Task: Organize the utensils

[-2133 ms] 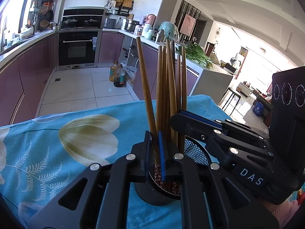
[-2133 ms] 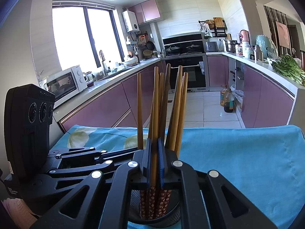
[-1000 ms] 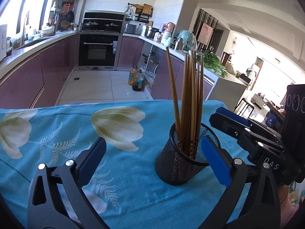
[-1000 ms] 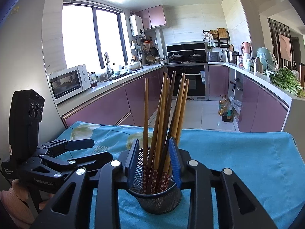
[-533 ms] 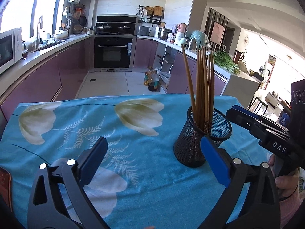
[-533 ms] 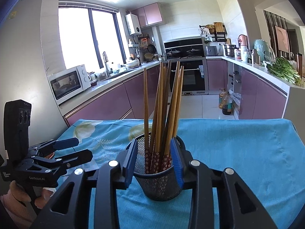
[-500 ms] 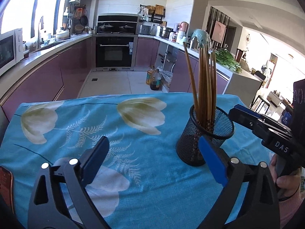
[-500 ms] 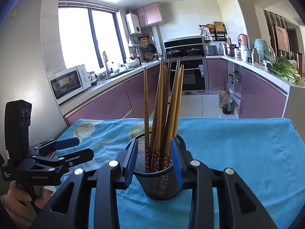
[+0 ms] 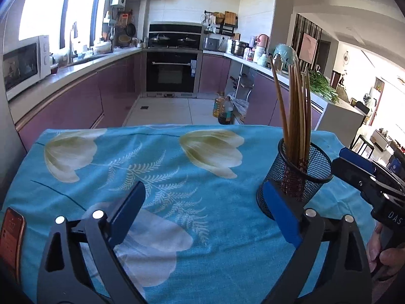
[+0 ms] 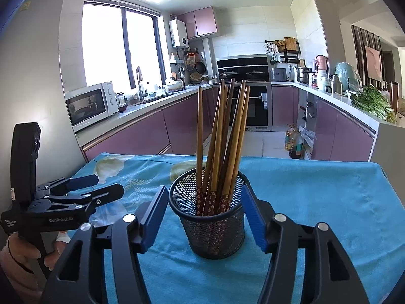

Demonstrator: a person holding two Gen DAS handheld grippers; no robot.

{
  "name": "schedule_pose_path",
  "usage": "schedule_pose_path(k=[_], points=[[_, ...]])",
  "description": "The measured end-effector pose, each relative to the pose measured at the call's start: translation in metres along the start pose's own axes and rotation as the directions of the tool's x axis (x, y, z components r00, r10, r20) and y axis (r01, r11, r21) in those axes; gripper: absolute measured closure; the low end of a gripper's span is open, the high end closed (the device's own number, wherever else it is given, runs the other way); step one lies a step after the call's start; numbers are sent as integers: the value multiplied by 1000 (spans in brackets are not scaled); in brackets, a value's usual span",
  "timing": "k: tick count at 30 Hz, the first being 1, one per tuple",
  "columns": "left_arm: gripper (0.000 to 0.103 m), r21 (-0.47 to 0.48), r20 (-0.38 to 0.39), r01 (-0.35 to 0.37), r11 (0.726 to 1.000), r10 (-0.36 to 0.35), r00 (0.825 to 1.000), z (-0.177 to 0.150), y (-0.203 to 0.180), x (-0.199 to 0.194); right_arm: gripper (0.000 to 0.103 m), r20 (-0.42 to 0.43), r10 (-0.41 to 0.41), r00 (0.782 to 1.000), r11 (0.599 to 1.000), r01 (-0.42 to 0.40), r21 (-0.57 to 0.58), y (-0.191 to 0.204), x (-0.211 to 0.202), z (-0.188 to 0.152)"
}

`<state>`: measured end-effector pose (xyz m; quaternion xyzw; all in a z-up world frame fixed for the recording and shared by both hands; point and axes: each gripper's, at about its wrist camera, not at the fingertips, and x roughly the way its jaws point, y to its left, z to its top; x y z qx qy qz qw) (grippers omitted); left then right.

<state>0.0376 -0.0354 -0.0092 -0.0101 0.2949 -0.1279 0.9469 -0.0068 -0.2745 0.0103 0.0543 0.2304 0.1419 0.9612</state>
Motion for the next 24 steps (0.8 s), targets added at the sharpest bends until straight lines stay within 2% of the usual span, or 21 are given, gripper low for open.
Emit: schedule_pose_path(k=[4, 7, 10, 12, 15, 20, 24], points=[[10, 14, 38, -18, 1000, 17, 999, 3, -3, -8, 35, 11, -18, 1000, 1000, 18, -5, 3, -1, -2], [8, 28, 65, -30, 999, 28, 997, 2, -6, -13, 21, 34, -48, 998, 999, 49, -18, 6, -6, -4], [6, 25, 100, -41, 999, 39, 994, 1, -8, -22, 17, 63, -78, 995, 996, 80, -28, 11, -9, -4], [6, 24, 133, -59, 998, 55, 990, 1, -9, -26, 6, 84, -100, 991, 994, 103, -33, 15, -13, -5], [6, 23, 184, -84, 996, 78, 980, 1, -10, -34, 6, 129, -143, 981, 988, 148, -30, 19, -19, -5], [5, 14, 256, -144, 989, 136, 957, 0, -10, -47, 6, 151, -155, 976, 988, 156, 6, 18, -24, -5], [5, 5, 285, -149, 989, 142, 948, -4, -8, -56, 6, 173, -157, 972, 987, 157, 15, 21, -28, -8]])
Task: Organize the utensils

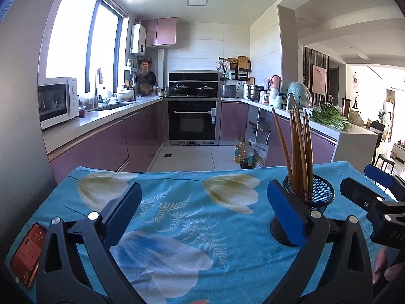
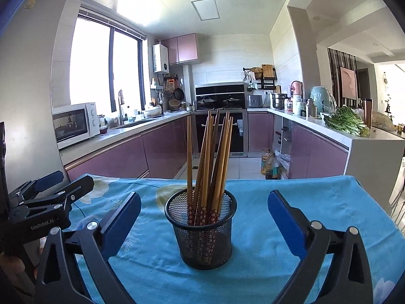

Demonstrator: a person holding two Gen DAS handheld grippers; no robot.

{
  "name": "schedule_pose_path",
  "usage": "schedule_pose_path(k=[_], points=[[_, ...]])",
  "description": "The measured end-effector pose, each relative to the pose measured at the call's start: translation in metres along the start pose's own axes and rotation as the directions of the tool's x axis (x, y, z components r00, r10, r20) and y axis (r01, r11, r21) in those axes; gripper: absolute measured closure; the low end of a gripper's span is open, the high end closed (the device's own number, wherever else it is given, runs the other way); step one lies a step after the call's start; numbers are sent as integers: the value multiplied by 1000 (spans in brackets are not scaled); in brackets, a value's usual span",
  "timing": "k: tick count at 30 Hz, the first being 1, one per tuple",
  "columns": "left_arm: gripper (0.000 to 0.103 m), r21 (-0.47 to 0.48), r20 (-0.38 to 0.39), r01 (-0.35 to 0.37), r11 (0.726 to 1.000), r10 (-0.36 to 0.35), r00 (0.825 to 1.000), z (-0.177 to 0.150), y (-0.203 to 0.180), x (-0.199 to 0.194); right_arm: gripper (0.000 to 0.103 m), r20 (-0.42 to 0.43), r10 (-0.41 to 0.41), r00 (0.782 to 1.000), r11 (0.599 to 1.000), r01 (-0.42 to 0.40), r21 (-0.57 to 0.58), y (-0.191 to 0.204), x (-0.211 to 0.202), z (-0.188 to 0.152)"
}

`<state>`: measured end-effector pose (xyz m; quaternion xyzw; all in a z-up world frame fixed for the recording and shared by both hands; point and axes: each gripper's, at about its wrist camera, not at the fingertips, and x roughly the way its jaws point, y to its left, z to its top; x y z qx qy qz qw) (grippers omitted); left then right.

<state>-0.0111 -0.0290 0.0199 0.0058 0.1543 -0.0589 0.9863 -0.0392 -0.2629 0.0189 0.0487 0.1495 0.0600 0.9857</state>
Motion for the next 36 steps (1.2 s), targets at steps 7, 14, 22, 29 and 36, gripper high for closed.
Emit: schedule_pose_path(k=[7, 14, 22, 29, 36], points=[[5, -17, 27, -16, 1000, 16, 1000, -2, 6, -8, 6, 25, -4, 1000, 1000, 4, -5, 4, -8, 1], [5, -18, 66, -35, 999, 36, 997, -1, 8, -18, 6, 38, -7, 999, 1000, 7, -12, 9, -12, 1], [5, -10, 87, -42, 999, 43, 995, -1, 7, -26, 6, 52, -15, 999, 1000, 16, -19, 13, -17, 1], [5, -14, 87, -42, 999, 43, 995, -2, 7, -28, 6, 60, -18, 998, 1000, 18, -14, 14, -20, 0], [5, -17, 87, -44, 999, 45, 995, -3, 7, -30, 6, 58, -19, 998, 1000, 20, -15, 14, -19, 1]])
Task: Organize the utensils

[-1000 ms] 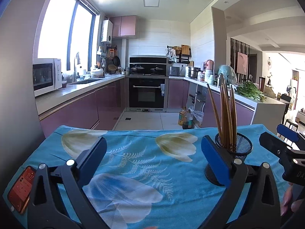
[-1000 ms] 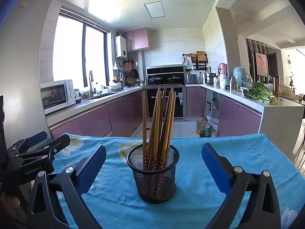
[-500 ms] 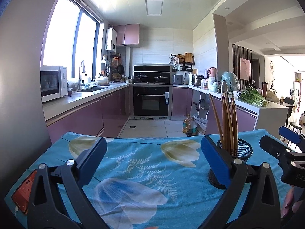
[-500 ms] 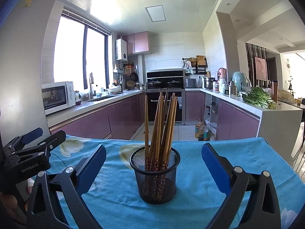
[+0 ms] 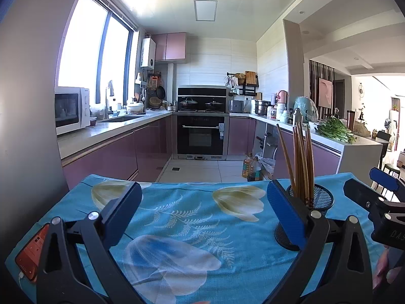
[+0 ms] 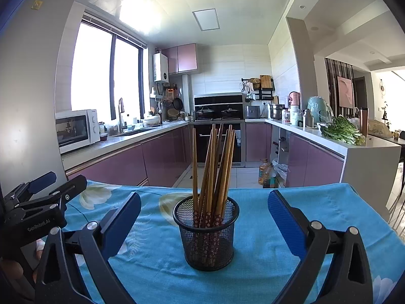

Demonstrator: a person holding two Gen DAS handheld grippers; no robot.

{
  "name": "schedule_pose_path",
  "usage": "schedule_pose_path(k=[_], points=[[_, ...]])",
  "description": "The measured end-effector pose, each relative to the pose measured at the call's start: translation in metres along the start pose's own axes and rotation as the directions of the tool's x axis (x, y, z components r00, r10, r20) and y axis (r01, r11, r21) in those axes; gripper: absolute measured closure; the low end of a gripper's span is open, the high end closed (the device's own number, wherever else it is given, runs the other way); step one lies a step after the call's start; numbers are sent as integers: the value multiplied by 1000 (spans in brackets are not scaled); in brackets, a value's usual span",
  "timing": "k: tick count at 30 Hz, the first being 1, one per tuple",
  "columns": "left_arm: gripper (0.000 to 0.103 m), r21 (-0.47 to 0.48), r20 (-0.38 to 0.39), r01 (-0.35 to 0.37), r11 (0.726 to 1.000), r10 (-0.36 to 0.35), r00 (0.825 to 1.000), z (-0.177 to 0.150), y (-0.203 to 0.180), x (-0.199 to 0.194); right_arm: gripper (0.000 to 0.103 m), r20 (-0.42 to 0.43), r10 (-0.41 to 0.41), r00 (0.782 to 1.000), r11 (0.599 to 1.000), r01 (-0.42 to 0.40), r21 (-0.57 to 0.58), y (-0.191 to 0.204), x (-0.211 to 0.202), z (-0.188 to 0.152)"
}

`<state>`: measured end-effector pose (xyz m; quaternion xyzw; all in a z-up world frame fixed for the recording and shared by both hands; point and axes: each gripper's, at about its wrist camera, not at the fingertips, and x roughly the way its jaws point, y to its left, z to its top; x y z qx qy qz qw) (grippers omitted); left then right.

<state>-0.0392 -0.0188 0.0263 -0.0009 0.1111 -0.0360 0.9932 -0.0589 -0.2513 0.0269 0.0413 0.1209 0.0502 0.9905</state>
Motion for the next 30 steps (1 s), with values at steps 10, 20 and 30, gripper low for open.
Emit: schedule_pose_path(k=[10, 20, 30], points=[[5, 3, -1, -1, 1000, 1, 1000, 1, 0, 0, 6, 0, 0, 1000, 1000, 0, 4, 0, 0, 0], [5, 3, -2, -2, 1000, 2, 1000, 0, 1, -1, 6, 0, -3, 1000, 1000, 3, 4, -1, 1, -1], [5, -3, 3, -8, 1000, 8, 1000, 0, 1, -1, 6, 5, -7, 1000, 1000, 7, 6, -1, 2, -1]])
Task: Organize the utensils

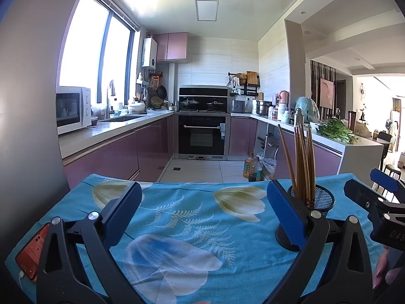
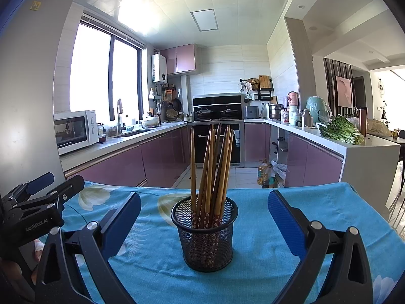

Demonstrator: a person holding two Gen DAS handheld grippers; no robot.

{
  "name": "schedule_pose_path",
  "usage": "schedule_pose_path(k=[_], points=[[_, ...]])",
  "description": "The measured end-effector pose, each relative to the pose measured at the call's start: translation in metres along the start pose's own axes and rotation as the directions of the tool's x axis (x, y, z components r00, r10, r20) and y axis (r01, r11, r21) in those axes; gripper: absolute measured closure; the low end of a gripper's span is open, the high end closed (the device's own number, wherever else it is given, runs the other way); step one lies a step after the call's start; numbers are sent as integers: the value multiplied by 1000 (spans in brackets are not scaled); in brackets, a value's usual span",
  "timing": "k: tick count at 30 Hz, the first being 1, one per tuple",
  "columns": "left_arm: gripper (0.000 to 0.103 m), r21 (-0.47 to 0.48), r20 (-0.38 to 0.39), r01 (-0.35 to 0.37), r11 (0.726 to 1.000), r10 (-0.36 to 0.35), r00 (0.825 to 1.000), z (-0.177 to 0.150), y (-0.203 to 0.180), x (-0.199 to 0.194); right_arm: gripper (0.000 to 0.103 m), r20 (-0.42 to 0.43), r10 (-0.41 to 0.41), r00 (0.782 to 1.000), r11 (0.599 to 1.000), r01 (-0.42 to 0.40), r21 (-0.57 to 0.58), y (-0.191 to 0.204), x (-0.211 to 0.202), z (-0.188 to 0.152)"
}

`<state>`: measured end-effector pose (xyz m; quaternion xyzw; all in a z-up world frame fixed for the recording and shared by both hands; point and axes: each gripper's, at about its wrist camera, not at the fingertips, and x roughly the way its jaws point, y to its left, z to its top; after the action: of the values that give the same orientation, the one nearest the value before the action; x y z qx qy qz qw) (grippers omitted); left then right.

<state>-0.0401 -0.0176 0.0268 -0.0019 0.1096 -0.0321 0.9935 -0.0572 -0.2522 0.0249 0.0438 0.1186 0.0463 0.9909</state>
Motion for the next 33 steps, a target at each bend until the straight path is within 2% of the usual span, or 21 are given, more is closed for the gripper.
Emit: schedule_pose_path(k=[33], points=[[5, 4, 42, -9, 1000, 8, 999, 3, 0, -5, 6, 26, -17, 1000, 1000, 17, 6, 1, -1, -1]])
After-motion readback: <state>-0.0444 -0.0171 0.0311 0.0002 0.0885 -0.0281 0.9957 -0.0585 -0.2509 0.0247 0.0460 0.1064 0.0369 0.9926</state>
